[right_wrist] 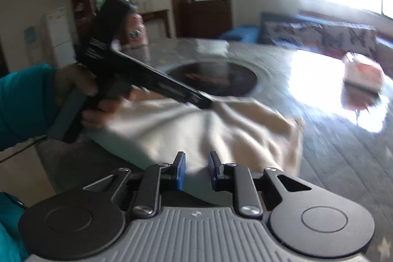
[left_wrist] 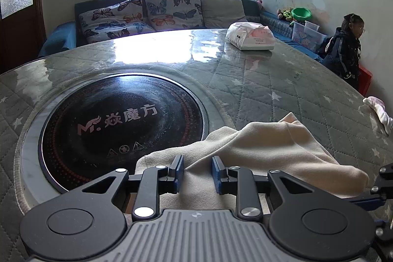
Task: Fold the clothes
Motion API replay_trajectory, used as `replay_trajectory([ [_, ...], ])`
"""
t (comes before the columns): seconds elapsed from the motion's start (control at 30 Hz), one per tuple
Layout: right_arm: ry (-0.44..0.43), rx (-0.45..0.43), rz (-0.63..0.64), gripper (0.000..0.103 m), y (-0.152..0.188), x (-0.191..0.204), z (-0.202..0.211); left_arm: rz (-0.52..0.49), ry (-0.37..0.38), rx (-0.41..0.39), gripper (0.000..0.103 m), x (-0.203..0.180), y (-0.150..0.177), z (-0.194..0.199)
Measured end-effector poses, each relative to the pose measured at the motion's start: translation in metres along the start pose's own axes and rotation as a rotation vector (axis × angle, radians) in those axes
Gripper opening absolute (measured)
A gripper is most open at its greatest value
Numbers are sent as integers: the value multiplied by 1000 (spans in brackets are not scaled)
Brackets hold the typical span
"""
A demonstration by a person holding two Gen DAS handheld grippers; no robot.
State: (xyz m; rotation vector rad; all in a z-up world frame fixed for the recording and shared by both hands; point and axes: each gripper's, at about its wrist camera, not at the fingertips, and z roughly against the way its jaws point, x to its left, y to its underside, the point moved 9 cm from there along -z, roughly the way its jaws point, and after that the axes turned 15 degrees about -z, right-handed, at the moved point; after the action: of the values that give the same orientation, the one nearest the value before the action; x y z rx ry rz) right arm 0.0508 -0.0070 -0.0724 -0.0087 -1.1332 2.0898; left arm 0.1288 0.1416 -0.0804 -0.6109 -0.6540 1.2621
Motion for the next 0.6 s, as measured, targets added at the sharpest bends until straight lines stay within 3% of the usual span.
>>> replay_trajectory([
  [0.13,-10,5,-37,19,-1,-9,13,-9,-2,-3,29,-1,0,2],
  [0.3,-6,-65,-107,20,-22,-25,23,-19,-5,-26,31,-5,-2,11],
  [0.6,64,-16,-147,16,-23,-59,8,-85,99,-102,31,-52,0,49],
])
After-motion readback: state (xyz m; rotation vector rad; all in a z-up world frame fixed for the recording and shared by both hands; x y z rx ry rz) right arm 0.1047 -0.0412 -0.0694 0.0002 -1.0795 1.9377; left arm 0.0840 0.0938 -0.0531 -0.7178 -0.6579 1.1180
